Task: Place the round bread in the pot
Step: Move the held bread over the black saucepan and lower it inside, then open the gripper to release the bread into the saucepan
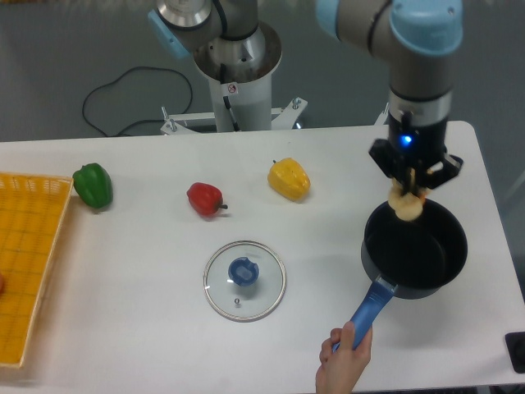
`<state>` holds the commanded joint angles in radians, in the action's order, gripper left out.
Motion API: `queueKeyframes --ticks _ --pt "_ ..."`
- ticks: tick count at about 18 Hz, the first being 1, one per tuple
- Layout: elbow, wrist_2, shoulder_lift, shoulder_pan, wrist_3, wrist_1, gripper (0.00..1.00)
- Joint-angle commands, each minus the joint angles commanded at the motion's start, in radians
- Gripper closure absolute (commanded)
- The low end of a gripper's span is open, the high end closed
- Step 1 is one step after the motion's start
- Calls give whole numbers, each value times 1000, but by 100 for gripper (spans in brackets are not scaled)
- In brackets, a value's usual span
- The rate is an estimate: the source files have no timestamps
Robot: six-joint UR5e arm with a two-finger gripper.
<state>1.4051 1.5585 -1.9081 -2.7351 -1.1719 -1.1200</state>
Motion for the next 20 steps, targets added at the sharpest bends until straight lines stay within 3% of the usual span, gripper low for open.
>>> queueKeyframes --ticks 10,12,14,16,18,20 --pt "9 2 -66 5 9 89 98" --pt "21 2 -69 8 9 112 61" --pt "29 8 -68 8 2 115 34" --pt "40 28 -66 11 -2 124 15" --pt "49 34 -65 12 -8 132 1" --pt "51 34 -62 12 -8 134 0"
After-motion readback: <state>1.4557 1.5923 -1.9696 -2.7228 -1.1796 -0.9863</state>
